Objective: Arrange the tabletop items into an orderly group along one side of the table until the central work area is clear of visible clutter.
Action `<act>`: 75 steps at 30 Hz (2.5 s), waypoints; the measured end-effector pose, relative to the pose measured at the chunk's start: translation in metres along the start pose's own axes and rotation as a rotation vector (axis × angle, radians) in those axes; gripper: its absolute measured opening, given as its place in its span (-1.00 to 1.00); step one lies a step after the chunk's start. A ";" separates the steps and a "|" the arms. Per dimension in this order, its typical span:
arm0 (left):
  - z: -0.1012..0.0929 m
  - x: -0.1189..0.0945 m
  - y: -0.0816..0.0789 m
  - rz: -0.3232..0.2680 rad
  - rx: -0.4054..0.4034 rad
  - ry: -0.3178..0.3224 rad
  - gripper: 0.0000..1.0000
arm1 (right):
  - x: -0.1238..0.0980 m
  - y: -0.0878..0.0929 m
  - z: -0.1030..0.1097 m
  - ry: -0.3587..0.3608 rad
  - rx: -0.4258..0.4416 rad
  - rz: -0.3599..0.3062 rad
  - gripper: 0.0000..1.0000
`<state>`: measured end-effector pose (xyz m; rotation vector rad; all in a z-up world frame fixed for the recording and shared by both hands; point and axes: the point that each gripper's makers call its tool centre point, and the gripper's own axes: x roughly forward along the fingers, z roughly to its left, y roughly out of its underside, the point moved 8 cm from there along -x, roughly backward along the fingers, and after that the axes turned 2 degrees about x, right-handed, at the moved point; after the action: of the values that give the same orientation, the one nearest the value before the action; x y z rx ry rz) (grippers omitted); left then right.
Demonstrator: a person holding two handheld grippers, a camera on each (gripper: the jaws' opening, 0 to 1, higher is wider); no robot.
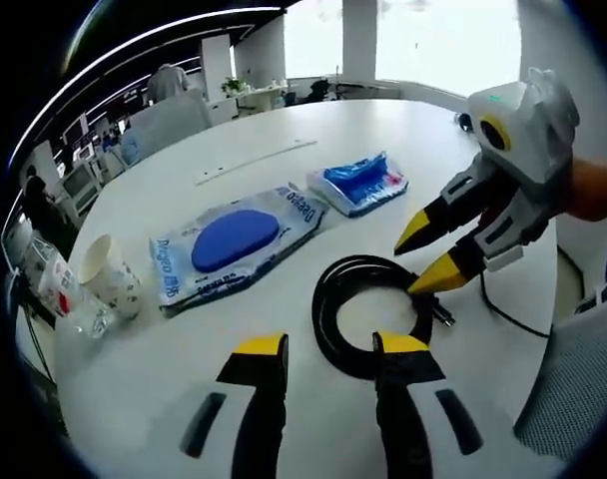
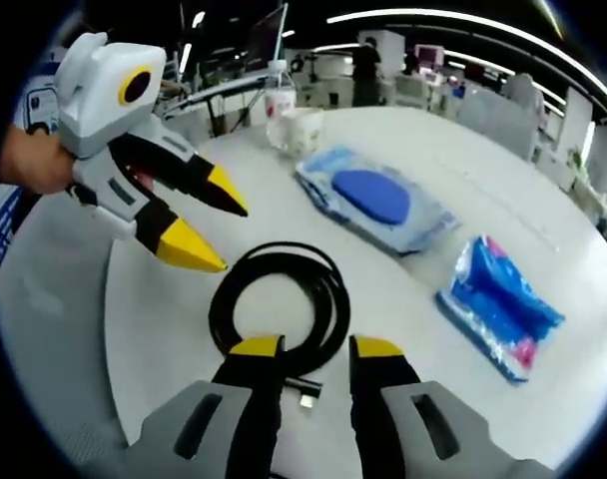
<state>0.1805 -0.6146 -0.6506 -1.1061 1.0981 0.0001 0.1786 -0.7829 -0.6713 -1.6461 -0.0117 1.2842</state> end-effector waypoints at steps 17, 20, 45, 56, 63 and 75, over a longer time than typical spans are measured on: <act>0.000 0.019 0.005 0.044 -0.027 0.003 -0.39 | 0.011 0.000 -0.003 0.027 0.133 0.028 -0.63; -0.002 0.022 0.007 0.059 -0.013 0.009 -0.40 | 0.012 0.000 -0.001 0.034 0.133 0.039 -0.65; -0.014 0.027 0.010 0.111 -0.071 0.064 -0.86 | 0.016 -0.002 0.010 0.072 0.119 0.064 -0.95; 0.002 0.012 0.006 0.101 -0.080 0.048 -0.87 | 0.017 -0.019 0.017 0.032 0.142 0.017 -0.95; 0.009 0.007 -0.001 0.087 -0.094 0.041 -0.87 | 0.015 -0.032 0.014 0.025 0.134 0.006 -0.95; 0.022 0.009 -0.012 0.074 -0.101 0.034 -0.87 | 0.017 -0.047 0.005 0.024 0.139 -0.005 -0.95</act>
<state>0.2070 -0.6092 -0.6484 -1.1583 1.1793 0.0963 0.2076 -0.7473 -0.6507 -1.5414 0.0860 1.2338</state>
